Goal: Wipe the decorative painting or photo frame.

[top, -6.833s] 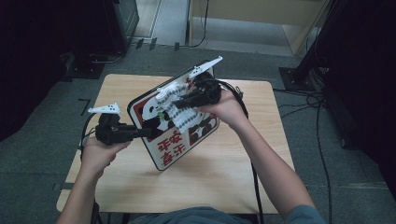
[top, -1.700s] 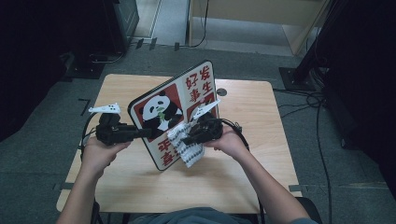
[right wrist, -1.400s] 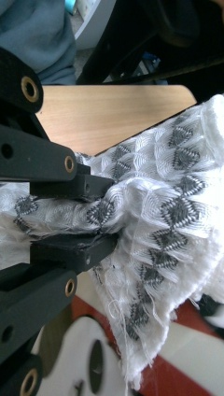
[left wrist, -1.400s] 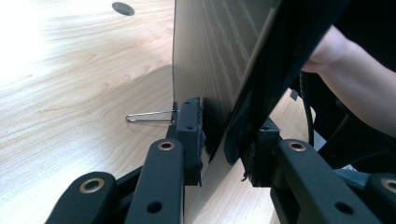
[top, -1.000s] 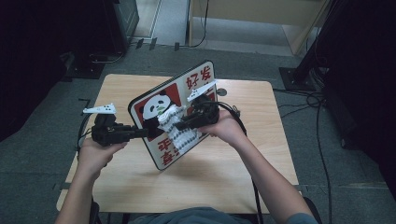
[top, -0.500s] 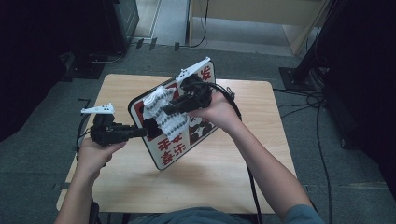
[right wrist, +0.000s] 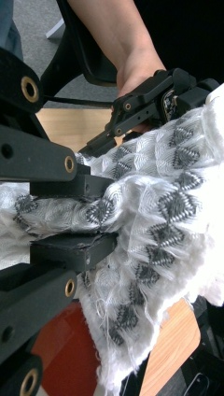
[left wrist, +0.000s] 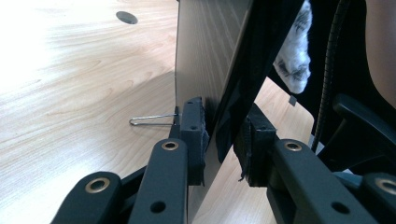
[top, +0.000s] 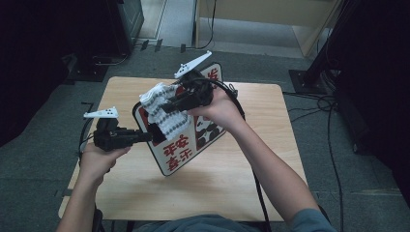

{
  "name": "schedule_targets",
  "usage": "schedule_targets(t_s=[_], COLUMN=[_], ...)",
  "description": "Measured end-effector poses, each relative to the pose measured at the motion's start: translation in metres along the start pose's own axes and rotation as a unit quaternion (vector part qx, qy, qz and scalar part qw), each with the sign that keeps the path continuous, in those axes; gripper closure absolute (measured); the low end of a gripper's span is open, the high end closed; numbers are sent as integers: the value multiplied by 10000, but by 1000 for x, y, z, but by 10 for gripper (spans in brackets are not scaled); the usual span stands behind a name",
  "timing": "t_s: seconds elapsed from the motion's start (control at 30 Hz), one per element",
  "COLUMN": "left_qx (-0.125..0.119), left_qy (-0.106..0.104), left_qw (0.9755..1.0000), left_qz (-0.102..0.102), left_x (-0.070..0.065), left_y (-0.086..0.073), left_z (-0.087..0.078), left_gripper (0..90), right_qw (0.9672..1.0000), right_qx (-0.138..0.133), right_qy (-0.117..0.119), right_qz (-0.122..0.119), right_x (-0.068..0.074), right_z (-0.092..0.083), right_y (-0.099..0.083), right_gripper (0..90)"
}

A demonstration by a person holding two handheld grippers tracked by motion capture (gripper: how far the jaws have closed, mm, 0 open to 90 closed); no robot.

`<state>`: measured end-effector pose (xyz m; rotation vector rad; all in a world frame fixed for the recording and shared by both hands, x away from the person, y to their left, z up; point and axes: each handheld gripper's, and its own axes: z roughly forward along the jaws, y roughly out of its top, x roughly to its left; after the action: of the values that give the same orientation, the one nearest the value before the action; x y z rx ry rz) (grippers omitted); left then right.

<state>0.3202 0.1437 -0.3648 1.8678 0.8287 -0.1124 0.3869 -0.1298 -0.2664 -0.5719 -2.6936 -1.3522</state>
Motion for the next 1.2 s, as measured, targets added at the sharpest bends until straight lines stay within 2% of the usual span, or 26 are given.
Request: schedule_targets(t_s=[1.2], left_qx=[11], left_qy=[-15], left_qw=[10000], left_qz=[10], left_x=[0], left_y=[0], left_z=[0], left_gripper=[748], right_qw=[9997], right_qx=[193], right_qy=[139], right_qz=[104], right_x=[-3], right_z=[19], right_y=[-22], right_gripper=[744])
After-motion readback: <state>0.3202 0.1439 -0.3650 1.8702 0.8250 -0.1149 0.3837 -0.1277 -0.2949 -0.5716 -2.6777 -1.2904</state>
